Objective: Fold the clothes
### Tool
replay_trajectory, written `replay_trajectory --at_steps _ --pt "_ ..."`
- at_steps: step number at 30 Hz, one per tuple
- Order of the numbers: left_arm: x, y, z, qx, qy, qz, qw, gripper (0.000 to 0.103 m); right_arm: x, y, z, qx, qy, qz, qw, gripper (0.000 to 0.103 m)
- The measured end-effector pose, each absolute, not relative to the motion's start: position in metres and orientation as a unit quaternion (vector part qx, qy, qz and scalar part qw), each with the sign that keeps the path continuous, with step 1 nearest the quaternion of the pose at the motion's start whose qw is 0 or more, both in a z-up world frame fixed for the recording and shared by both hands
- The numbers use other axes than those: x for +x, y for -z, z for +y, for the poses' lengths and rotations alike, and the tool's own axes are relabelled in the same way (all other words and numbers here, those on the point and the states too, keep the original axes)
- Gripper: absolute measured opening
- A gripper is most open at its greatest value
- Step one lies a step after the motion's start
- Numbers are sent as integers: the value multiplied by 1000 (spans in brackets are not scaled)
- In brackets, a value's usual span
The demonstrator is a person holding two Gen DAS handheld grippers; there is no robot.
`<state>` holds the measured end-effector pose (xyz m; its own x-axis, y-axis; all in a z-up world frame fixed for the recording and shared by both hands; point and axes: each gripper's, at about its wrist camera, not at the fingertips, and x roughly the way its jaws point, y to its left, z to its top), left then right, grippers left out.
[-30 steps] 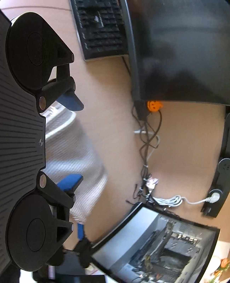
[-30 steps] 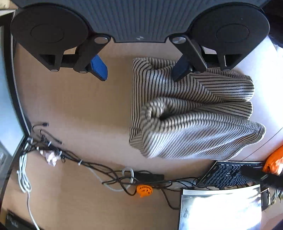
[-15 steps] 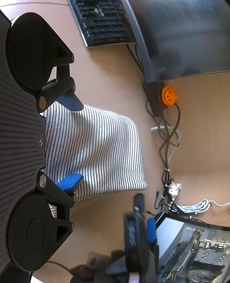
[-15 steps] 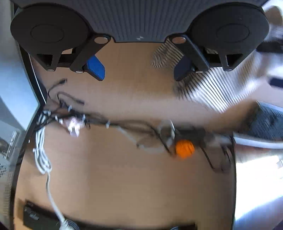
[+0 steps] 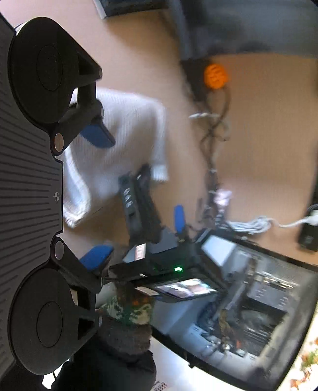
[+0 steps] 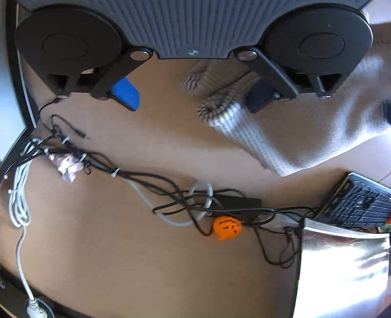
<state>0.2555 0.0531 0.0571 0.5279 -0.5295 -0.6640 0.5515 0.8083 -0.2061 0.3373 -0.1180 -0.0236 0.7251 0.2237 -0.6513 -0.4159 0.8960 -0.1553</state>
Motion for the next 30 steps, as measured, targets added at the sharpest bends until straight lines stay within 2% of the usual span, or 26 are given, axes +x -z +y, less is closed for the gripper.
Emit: replay_trajectory --at_steps 7,12,14,17,20,25,30 --pt "278 -24 100 6 202 438 876 94 320 8 -131 -135 -168 313 925 98" --pt "275 -2 81 4 212 464 860 93 279 -20 -145 -72 -257 331 905 100" --pt "273 -1 69 14 219 463 859 93 260 -19 -142 -81 -295 347 886 102" --pt "269 -6 62 8 254 468 846 93 240 1 -131 -170 -272 350 880 103" --pt "263 -18 70 0 288 460 840 93 243 5 -141 -152 -251 362 885 103" --pt "275 -41 91 -43 267 417 868 94 240 7 -144 -202 -226 338 891 103" --pt "296 -24 86 -36 216 437 873 94 242 5 -151 -219 -198 327 898 103"
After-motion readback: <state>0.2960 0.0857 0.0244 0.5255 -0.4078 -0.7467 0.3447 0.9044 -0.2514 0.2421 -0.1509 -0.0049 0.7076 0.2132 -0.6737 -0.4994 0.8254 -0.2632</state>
